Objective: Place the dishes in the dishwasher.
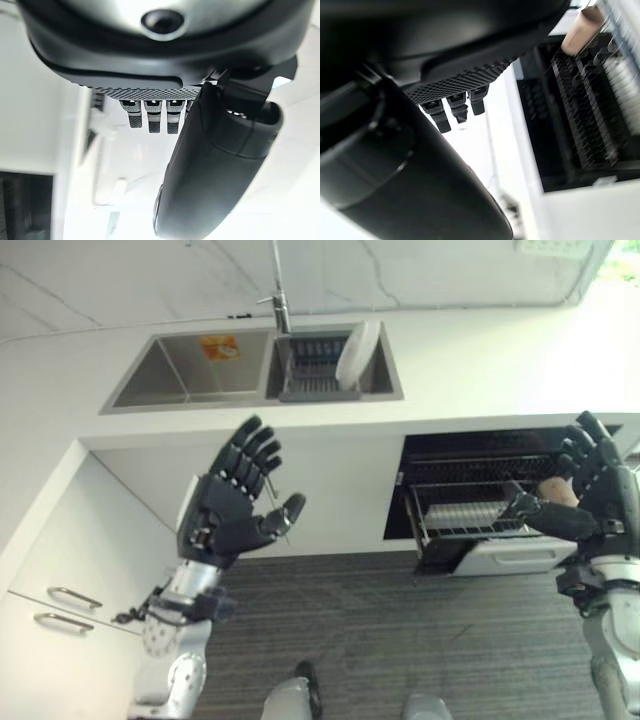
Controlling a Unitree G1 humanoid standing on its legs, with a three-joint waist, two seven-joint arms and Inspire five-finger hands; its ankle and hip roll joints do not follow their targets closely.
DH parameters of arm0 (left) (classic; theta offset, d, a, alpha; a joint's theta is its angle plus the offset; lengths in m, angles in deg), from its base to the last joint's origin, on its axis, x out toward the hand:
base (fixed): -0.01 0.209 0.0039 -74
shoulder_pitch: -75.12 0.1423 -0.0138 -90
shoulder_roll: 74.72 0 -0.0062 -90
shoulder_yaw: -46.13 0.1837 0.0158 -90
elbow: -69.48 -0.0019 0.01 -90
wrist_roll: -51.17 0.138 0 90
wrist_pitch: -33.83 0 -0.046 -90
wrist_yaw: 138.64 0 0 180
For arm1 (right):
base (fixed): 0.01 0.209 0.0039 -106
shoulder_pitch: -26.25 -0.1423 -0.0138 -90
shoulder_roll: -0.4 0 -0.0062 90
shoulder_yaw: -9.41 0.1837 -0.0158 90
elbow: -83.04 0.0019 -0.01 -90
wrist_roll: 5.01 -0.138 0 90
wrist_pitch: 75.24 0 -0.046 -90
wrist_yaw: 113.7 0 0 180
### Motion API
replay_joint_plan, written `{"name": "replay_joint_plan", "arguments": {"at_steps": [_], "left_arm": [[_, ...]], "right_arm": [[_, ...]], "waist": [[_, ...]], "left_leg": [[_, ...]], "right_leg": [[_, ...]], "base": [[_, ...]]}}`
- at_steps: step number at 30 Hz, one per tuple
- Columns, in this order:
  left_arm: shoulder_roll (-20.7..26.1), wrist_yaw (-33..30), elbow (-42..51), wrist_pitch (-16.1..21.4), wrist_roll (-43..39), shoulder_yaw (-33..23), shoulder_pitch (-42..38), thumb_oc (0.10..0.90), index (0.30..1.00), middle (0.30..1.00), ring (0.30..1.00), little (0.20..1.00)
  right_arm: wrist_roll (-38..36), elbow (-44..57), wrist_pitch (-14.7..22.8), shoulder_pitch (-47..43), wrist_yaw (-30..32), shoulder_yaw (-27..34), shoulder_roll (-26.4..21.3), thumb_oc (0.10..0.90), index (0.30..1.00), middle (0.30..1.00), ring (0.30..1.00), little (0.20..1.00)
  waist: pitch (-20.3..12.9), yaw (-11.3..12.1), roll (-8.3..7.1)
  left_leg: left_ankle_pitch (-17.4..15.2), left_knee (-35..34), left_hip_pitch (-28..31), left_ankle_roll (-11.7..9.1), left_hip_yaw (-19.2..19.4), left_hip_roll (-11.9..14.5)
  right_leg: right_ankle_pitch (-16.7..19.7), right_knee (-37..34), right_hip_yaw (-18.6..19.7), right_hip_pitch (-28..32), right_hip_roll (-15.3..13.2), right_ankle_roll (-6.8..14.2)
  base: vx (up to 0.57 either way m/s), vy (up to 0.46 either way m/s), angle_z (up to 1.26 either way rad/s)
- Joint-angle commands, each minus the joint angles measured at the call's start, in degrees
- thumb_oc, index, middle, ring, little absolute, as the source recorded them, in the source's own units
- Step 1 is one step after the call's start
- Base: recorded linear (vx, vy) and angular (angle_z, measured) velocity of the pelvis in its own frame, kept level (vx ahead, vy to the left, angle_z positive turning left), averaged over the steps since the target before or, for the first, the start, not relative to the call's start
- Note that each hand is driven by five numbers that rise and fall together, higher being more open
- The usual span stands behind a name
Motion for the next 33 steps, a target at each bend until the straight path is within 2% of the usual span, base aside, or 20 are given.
{"name": "replay_joint_plan", "arguments": {"at_steps": [1, 2, 3, 4, 5, 6, 7, 8, 9, 12, 14, 17, 21, 23, 27, 29, 30, 32, 33], "left_arm": [[1.6, -1.2, 9.6, 7.3, 1.1, -1.9, -1.4, 0.800, 0.900, 0.900, 0.900, 0.900], [1.8, -1.6, 9.6, 6.4, 1.3, -1.4, -2.0, 0.800, 0.900, 0.900, 0.900, 0.900], [1.7, -1.8, 9.6, 6.1, 1.3, -1.3, -2.1, 0.800, 0.900, 0.900, 0.900, 0.900], [1.6, -2.3, 9.7, 5.8, 2.4, -1.0, -2.4, 0.800, 0.900, 0.900, 0.900, 0.900], [1.5, -2.8, 9.5, 6.5, 5.4, -0.6, -2.8, 0.800, 0.900, 0.900, 0.900, 0.900], [1.9, -3.2, 9.6, 7.5, 8.8, 0.0, -3.1, 0.800, 0.900, 0.900, 0.900, 0.900], [1.7, -4.1, 9.8, 7.8, 11.0, 0.4, -3.3, 0.800, 0.900, 0.900, 0.900, 0.900], [2.0, -4.6, 10.0, 7.7, 11.4, 0.5, -3.4, 0.800, 0.900, 0.900, 0.900, 0.900], [2.7, -4.8, 10.2, 7.1, 11.5, 0.0, -3.7, 0.800, 0.900, 0.900, 0.900, 0.900], [3.7, -4.5, 10.0, 6.8, 11.7, -1.5, -3.3, 0.800, 0.900, 0.900, 0.900, 0.900], [3.7, -3.9, 10.0, 6.3, 11.5, -2.5, -2.5, 0.800, 0.900, 0.900, 0.900, 0.900], [3.2, -4.2, 10.0, 5.2, 12.1, -2.4, -1.6, 0.800, 0.900, 0.900, 0.900, 0.900], [3.0, -4.5, 9.6, 4.2, 13.0, -1.9, -0.9, 0.800, 0.900, 0.900, 0.900, 0.900], [3.2, -4.8, 9.5, 3.3, 12.4, -1.6, -1.0, 0.800, 0.900, 0.900, 0.900, 0.900], [2.2, -4.7, 9.8, 2.8, 9.1, -1.3, -0.8, 0.800, 0.900, 0.900, 0.900, 0.900], [2.1, -4.7, 9.8, 2.3, 7.6, -1.3, -0.7, 0.800, 0.900, 0.900, 0.900, 0.900], [1.9, -4.1, 10.0, 1.7, 5.6, -1.5, -0.4, 0.800, 0.900, 0.900, 0.900, 0.900], [1.2, -2.8, 9.8, 1.9, 5.0, -1.8, 0.4, 0.800, 0.900, 0.900, 0.900, 0.900], [1.0, -2.6, 9.9, 2.2, 5.5, -1.7, 0.6, 0.800, 0.900, 0.900, 0.900, 0.900]], "right_arm": [[1.8, 1.8, 6.6, -6.0, 1.5, 0.7, -2.6, 0.800, 0.900, 0.900, 0.900, 0.900], [3.2, 1.9, 6.9, -5.7, 1.0, 0.4, -2.5, 0.800, 0.900, 0.900, 0.900, 0.900], [3.0, 2.1, 7.2, -5.6, 1.2, 0.3, -2.7, 0.800, 0.900, 0.900, 0.900, 0.900], [3.3, 2.4, 8.4, -5.6, 1.0, -0.1, -2.3, 0.800, 0.900, 0.900, 0.900, 0.900], [3.6, 2.6, 8.8, -5.3, 1.0, -0.2, -1.8, 0.800, 0.900, 0.900, 0.900, 0.900], [3.9, 2.8, 8.3, -4.8, 1.1, -0.6, -1.4, 0.800, 0.900, 0.900, 0.900, 0.900], [4.0, 2.5, 8.2, -4.8, 0.6, -1.2, -1.1, 0.800, 0.900, 0.900, 0.900, 0.900], [3.8, 2.3, 8.2, -4.7, -0.1, -1.3, -1.2, 0.800, 0.900, 0.900, 0.900, 0.900], [3.5, 2.1, 7.7, -4.4, -2.2, -0.5, -1.8, 0.800, 0.900, 0.900, 0.900, 0.900], [-1.2, 2.3, 8.4, -3.2, -5.1, 2.4, -4.1, 0.800, 0.900, 0.900, 0.900, 0.900], [-2.7, 2.0, 9.7, -3.1, -6.6, 3.1, -4.6, 0.800, 0.900, 0.900, 0.900, 0.900], [-2.1, 2.3, 11.2, -2.6, -7.9, 2.2, -3.4, 0.800, 0.900, 0.900, 0.900, 0.900], [-1.6, 1.6, 12.5, -3.8, -6.6, 1.1, -3.0, 0.800, 0.900, 0.900, 0.900, 0.900], [0.0, 1.4, 12.0, -5.4, -5.6, 0.2, -3.2, 0.800, 0.900, 0.900, 0.900, 0.900], [1.9, 1.3, 11.8, -7.7, -4.1, -1.3, -3.8, 0.800, 0.900, 0.900, 0.900, 0.900], [4.5, 1.4, 13.5, -7.7, -2.8, -1.3, -4.2, 0.800, 0.900, 0.900, 0.900, 0.900], [5.9, 1.7, 14.2, -7.6, -2.9, -1.1, -4.8, 0.800, 0.900, 0.900, 0.900, 0.900], [5.3, 2.3, 13.9, -7.3, -3.4, -0.8, -5.8, 0.800, 0.900, 0.900, 0.900, 0.900], [4.3, 2.7, 13.5, -7.4, -3.7, -0.6, -6.0, 0.800, 0.900, 0.900, 0.900, 0.900]], "waist": [[-5.1, 0.2, 1.62], [-5.3, 0.2, 1.68], [-5.2, 0.3, 1.67], [-5.3, 0.4, 1.60], [-5.2, 0.5, 1.71], [-5.0, 0.1, 1.86], [-4.6, -0.3, 2.22], [-4.5, -0.5, 2.15], [-4.6, -0.8, 1.64], [-4.3, -1.4, 0.50], [-3.7, -2.2, -0.93], [-3.1, -4.0, -1.03], [-4.1, -3.4, -1.59], [-4.7, -3.3, -1.69], [-5.8, -2.5, -1.58], [-5.9, -2.4, -1.79], [-6.0, -2.2, -1.89], [-5.9, -1.7, -2.41], [-5.4, -1.4, -2.87]], "left_leg": [[-4.8, -3.5, 0.9, -3.2, -4.4, 1.1], [-5.3, -3.5, 1.3, -2.4, -5.3, 0.2], [-5.5, -3.5, 1.6, -2.1, -5.5, -0.2], [-5.9, -3.5, 1.9, -1.3, -5.6, -1.1], [-6.5, -3.5, 2.4, -0.5, -5.9, -2.0], [-7.1, -3.5, 3.5, -0.1, -6.1, -2.6], [-7.5, -3.5, 4.5, 0.0, -5.5, -2.3], [-7.5, -3.5, 4.7, -0.1, -5.0, -2.3], [-7.2, -3.5, 4.7, -0.6, -4.5, -2.4], [-7.9, -3.5, 5.9, -1.4, -3.8, -2.7], [-9.7, -3.5, 7.6, -1.6, -3.3, -3.9], [-12.6, -3.5, 10.6, -1.0, -3.7, -4.4], [-13.9, -3.5, 11.4, -1.3, -3.0, -4.3], [-14.2, -3.5, 12.1, -1.2, -2.5, -3.8], [-13.9, -3.5, 14.3, -2.5, -2.7, -3.1], [-13.5, -3.5, 15.5, -3.1, -2.7, -3.2], [-12.0, -3.5, 16.6, -3.6, -2.8, -3.3], [-3.7, -3.1, 18.7, -5.8, -2.7, -3.4], [-1.5, 1.6, 17.3, -6.7, -2.5, -3.1]], "right_leg": [[1.2, -0.4, -4.7, 2.1, 6.7, -0.1], [3.9, 0.7, -4.8, 2.4, 6.8, 0.1], [4.8, 2.2, -4.9, 2.2, 6.7, 0.1], [6.3, 6.4, -5.0, 1.4, 6.6, 0.1], [8.6, 13.8, -4.5, 0.1, 6.7, 0.4], [11.0, 18.7, -4.2, -2.3, 7.3, 0.5], [10.7, 21.7, -5.2, -6.0, 7.5, -0.1], [9.2, 20.2, -6.2, -7.5, 8.1, -0.5], [5.6, 13.5, -8.0, -7.6, 10.0, -1.4], [5.9, -0.4, -11.2, -6.5, 10.5, -1.6], [7.6, -0.4, -9.8, -11.3, 7.0, -0.7], [11.3, -0.4, -7.2, -18.7, 4.2, 0.3], [8.4, -0.4, -6.9, -17.2, 4.2, 0.2], [7.1, -0.4, -6.5, -16.4, 4.9, 0.3], [4.3, -0.4, -6.0, -14.3, 6.6, -1.4], [3.8, -0.4, -5.9, -13.6, 7.0, -2.2], [3.3, -0.4, -6.0, -13.2, 7.4, -3.0], [1.9, -0.4, -5.4, -11.6, 8.0, -4.7], [1.4, -0.4, -5.0, -10.8, 8.1, -5.4]], "base": [[0.29, 0.364, 0.22], [0.16, 0.210, 0.15], [0.18, 0.249, 0.19], [0.15, 0.250, 0.31], [0.22, 0.319, 0.20], [0.21, 0.307, 0.18], [0.20, 0.240, -0.01], [0.22, 0.137, -0.02], [0.24, 0.022, -0.14], [0.24, -0.093, -0.17], [0.20, -0.147, -0.08], [0.25, -0.190, -0.01], [0.22, -0.234, 0.27], [0.24, -0.272, 0.14], [0.25, -0.302, -0.05], [0.16, -0.191, -0.12], [0.17, -0.215, -0.14], [0.17, -0.247, -0.14], [0.11, -0.242, -0.10]]}}
